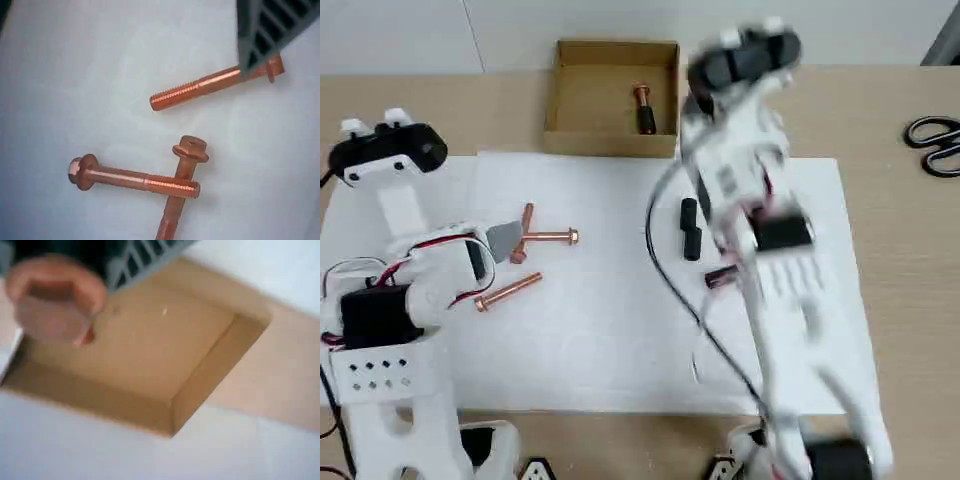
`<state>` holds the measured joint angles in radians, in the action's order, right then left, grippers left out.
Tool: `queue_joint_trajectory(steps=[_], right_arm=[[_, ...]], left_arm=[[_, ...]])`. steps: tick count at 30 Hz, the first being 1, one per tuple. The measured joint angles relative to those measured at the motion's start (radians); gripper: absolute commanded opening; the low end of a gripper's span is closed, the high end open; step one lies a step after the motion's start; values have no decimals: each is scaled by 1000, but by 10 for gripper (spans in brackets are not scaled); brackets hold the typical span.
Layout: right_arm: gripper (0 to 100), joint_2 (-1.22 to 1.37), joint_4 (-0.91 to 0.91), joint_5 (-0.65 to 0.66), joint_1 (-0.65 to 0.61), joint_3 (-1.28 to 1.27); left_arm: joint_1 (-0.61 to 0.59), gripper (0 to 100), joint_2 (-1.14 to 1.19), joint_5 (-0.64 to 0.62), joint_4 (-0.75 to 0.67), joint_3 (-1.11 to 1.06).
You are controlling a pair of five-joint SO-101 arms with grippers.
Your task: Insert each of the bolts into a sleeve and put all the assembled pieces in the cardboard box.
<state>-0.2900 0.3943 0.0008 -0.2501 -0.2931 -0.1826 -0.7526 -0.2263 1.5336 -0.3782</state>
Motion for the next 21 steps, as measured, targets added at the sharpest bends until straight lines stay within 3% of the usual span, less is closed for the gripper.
queue_joint_trajectory(steps=[8,16,21], right_arm=[[3,605,-258,0,0,405],[6,1007,-296,0,-2,715],[141,1142,-296,0,-17,812]], left_arm=[[0,299,0,0,38,0],[0,299,0,0,51,0],[0,299,0,0,51,0]])
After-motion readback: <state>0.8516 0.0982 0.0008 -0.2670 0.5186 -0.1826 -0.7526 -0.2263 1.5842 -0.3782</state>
